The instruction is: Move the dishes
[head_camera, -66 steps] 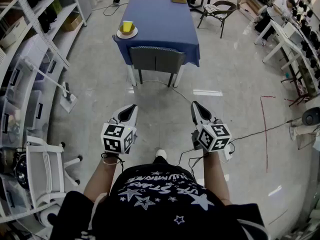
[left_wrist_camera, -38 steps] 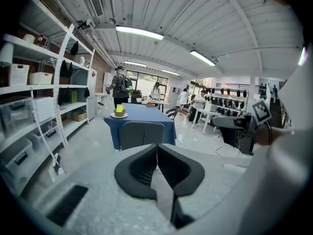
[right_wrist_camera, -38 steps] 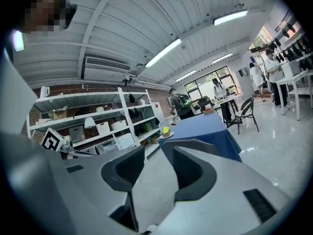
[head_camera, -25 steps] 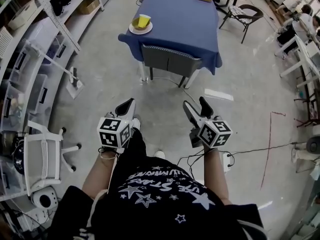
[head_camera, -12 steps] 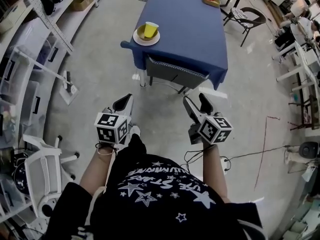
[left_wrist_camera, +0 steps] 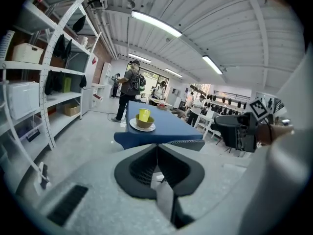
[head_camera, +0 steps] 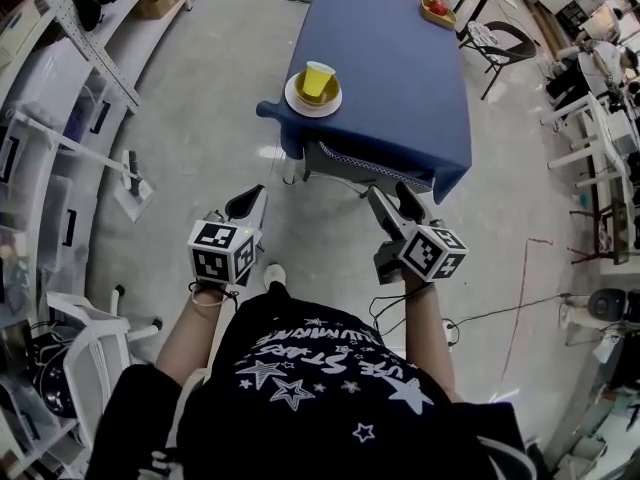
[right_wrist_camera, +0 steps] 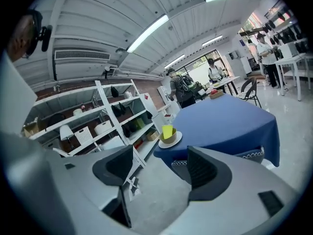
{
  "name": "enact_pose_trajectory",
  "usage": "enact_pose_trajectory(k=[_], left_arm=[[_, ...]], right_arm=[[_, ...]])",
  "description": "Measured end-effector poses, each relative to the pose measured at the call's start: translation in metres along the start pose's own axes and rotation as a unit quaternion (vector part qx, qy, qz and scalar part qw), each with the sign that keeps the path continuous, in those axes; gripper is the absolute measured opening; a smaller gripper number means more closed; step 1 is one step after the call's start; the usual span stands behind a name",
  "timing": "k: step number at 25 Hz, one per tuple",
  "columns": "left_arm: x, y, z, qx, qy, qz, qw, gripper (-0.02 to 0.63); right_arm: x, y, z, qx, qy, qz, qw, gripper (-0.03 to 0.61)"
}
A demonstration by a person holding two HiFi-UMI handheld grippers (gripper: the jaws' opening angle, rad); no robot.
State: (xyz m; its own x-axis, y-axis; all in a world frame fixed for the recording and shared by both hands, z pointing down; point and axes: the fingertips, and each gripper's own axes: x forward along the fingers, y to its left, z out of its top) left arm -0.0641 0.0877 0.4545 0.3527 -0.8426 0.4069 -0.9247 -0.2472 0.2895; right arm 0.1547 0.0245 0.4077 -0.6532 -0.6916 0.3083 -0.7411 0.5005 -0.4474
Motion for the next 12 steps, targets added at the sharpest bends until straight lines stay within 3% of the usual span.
enact_pose_trajectory(k=[12], left_arm=[[0.031,0.054,0.021,0.002,0.002,-0.014,0.9999,0.021]], right_arm=[[0.064,0.007,0.031,0.025,-0.021,-0.001,0.999,0.324]])
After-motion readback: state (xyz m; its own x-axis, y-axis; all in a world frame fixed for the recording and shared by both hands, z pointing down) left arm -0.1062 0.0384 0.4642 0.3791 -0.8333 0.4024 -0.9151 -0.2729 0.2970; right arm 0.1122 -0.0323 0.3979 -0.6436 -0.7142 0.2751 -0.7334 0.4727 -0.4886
